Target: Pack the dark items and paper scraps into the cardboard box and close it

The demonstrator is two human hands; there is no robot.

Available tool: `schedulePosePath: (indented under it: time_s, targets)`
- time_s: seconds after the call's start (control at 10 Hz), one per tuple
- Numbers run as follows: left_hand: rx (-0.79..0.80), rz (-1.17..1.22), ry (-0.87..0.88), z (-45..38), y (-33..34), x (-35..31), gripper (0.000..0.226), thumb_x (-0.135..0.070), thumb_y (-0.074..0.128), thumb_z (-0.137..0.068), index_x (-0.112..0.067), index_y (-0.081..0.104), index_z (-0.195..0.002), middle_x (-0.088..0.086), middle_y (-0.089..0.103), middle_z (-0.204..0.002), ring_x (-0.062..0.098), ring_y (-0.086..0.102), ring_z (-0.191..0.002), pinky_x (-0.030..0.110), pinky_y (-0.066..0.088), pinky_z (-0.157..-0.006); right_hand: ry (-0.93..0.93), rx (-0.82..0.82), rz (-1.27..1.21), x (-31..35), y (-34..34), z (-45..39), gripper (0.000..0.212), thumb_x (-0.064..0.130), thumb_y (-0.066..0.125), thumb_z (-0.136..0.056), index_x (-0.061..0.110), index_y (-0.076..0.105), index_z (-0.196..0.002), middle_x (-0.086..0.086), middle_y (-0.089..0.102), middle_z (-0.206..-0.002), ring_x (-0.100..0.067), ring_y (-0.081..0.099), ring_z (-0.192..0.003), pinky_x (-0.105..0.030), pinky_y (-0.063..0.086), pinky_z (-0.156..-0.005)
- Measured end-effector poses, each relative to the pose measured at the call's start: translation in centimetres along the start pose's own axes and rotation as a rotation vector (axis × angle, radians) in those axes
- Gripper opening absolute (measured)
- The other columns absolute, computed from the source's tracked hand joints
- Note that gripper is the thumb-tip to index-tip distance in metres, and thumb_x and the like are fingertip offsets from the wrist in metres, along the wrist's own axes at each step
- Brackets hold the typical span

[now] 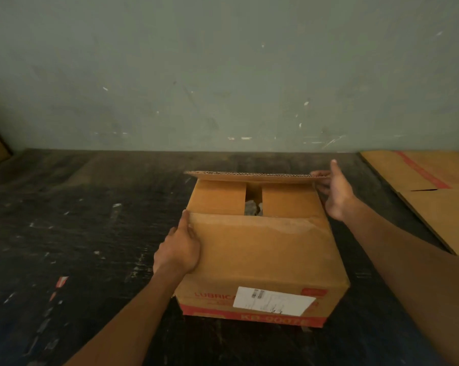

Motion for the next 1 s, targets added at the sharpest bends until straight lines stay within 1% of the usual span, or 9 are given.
schedulePosePath:
  time_s: [0.1, 0.2, 0.3, 0.4, 0.5, 0.7, 0.8, 0.9, 1.0]
  targets:
    - [-0.024, 0.051, 0.055, 0.9, -0.6, -0.6, 0.060, -0.041, 0.021, -0.103, -0.043, -0.017, -0.149, 0.012, 0.042, -0.146, 0.035, 0.055, -0.115, 0.051, 0.042, -0.094, -0.027, 0.136, 0.196, -1.6, -0.6, 1.7, 0.024, 0.028, 0.050, -0.097, 0.020, 0.071, -0.103, 0.001, 0.053, -0.135, -0.025, 0.043, -0.127, -0.043, 0.041, -0.098]
    - [-0.013, 0.079, 0.145, 1.2, -0.9, -1.2, 0.069, -0.036, 0.028, -0.102, -0.053, -0.027, -0.141, 0.010, 0.026, -0.156, 0.035, 0.055, -0.115, 0.054, 0.046, -0.095, -0.153, 0.153, 0.621, -3.2, -1.7, 2.9, 0.031, 0.021, 0.046, -0.100, 0.031, 0.062, -0.125, 0.006, 0.021, -0.159, -0.025, 0.018, -0.145, -0.048, 0.015, -0.116]
    - [0.046, -0.043, 0.120, 1.0, -0.6, -1.5, 0.060, -0.032, 0.028, -0.101, -0.049, -0.004, -0.150, 0.007, 0.015, -0.161, 0.037, 0.047, -0.126, 0.054, 0.042, -0.101, -0.268, 0.135, 0.952, -4.2, -0.9, 4.5, 0.040, 0.037, 0.037, -0.101, 0.038, 0.042, -0.141, 0.002, 0.005, -0.162, -0.030, 0.010, -0.147, -0.051, 0.012, -0.117]
    - [0.052, -0.096, 0.096, 1.0, -0.6, -1.6, 0.053, -0.032, 0.029, -0.101, -0.043, 0.015, -0.151, 0.008, 0.020, -0.159, 0.036, 0.048, -0.125, 0.052, 0.042, -0.100, -0.278, 0.101, 1.379, -5.6, 0.1, 5.5, 0.053, 0.051, 0.021, -0.100, 0.037, 0.015, -0.151, 0.003, -0.005, -0.162, -0.028, -0.002, -0.148, -0.057, 0.008, -0.115]
    - [0.064, -0.115, 0.095, 0.7, -0.7, -1.7, 0.051, -0.034, 0.028, -0.101, -0.042, 0.017, -0.150, 0.009, 0.024, -0.156, 0.036, 0.050, -0.122, 0.051, 0.042, -0.098, -0.281, 0.081, 1.537, -5.7, 0.9, 6.5, 0.060, 0.054, 0.014, -0.099, 0.031, 0.003, -0.153, 0.002, -0.009, -0.162, -0.024, -0.009, -0.148, -0.060, 0.000, -0.115]
    - [0.099, -0.085, 0.129, 1.1, -1.4, -1.9, 0.051, -0.035, 0.029, -0.101, -0.040, 0.018, -0.151, 0.010, 0.032, -0.150, 0.034, 0.050, -0.120, 0.049, 0.044, -0.098, -0.177, 0.106, 1.531, -5.2, 2.1, 7.7, 0.060, 0.048, 0.019, -0.100, 0.024, 0.003, -0.153, -0.002, -0.007, -0.162, -0.029, -0.009, -0.148, -0.063, -0.002, -0.114]
    - [0.152, -0.073, 0.162, 1.2, -1.5, -1.4, 0.051, -0.039, 0.030, -0.101, -0.040, 0.019, -0.150, 0.010, 0.036, -0.148, 0.033, 0.050, -0.120, 0.048, 0.043, -0.100, -0.238, 0.053, 1.550, -5.2, 2.9, 9.2, 0.060, 0.047, 0.025, -0.099, 0.022, 0.016, -0.152, -0.003, 0.007, -0.162, -0.029, 0.000, -0.148, -0.065, -0.002, -0.113]
    - [0.131, -0.025, 0.221, 1.6, -3.5, -2.3, 0.051, -0.034, 0.039, -0.099, -0.032, 0.030, -0.148, 0.008, 0.029, -0.153, 0.034, 0.043, -0.130, 0.051, 0.039, -0.105, -0.349, -0.020, 1.579, -3.8, 4.0, 12.1, 0.056, 0.048, 0.027, -0.097, 0.023, 0.027, -0.148, -0.004, 0.020, -0.158, -0.027, 0.010, -0.147, -0.066, -0.001, -0.113]
    - [-0.051, 0.101, 0.374, 5.2, -4.3, -1.2, 0.045, -0.026, 0.050, -0.096, -0.029, 0.043, -0.140, 0.001, 0.030, -0.154, 0.025, 0.033, -0.139, 0.049, 0.033, -0.112, -0.558, -0.003, 1.534, -5.1, 5.8, 17.4, 0.052, 0.046, 0.032, -0.097, 0.029, 0.029, -0.146, 0.001, 0.023, -0.157, -0.021, 0.010, -0.148, -0.059, -0.003, -0.116]
Point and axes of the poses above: each hand's wrist, its own z-axis away from the middle knuckle, its own y-axis out of the palm, x = y × z, the point moved 7 cm from there along -z, towards the middle knuckle
